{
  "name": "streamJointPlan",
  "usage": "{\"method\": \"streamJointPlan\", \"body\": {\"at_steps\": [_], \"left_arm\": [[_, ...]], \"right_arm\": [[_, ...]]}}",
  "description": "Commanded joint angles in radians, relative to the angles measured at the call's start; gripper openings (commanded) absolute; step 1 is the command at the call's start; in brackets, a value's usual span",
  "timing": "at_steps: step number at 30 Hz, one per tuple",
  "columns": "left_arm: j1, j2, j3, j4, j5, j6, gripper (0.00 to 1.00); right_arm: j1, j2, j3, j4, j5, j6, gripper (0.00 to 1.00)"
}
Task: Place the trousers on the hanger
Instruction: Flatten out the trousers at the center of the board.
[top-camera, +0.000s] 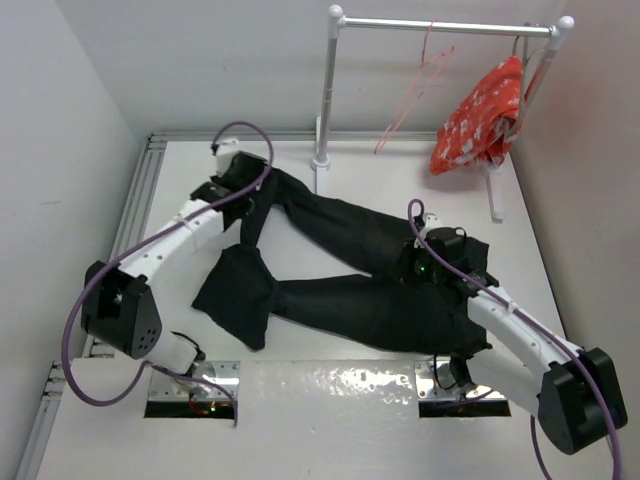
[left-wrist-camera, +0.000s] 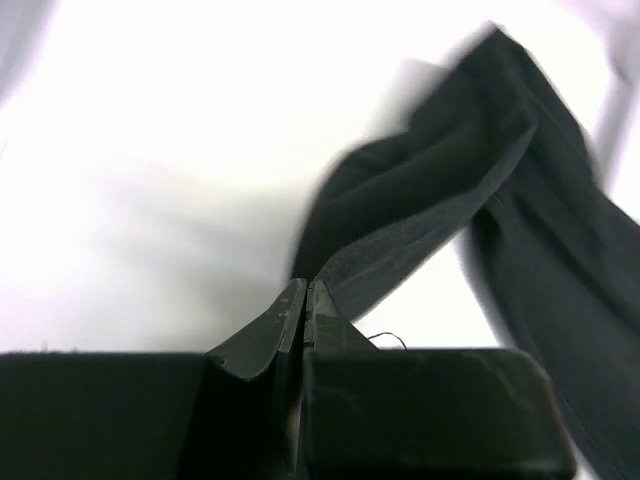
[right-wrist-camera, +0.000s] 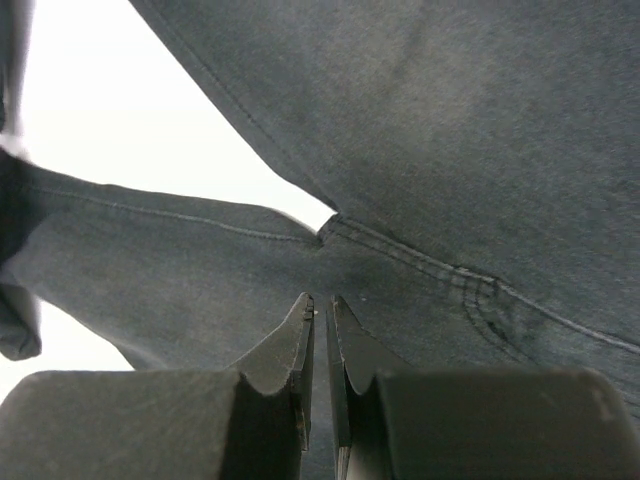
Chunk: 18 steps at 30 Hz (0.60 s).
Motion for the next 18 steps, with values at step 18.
{"method": "streamJointPlan", "body": {"at_steps": [18], "left_arm": [[0.514,0.337,0.403,-0.084,-0.029,0.145,0.00]], "right_arm": [[0.004,-0.091,0.012,-0.042,0.359,0.023,0.10]]}}
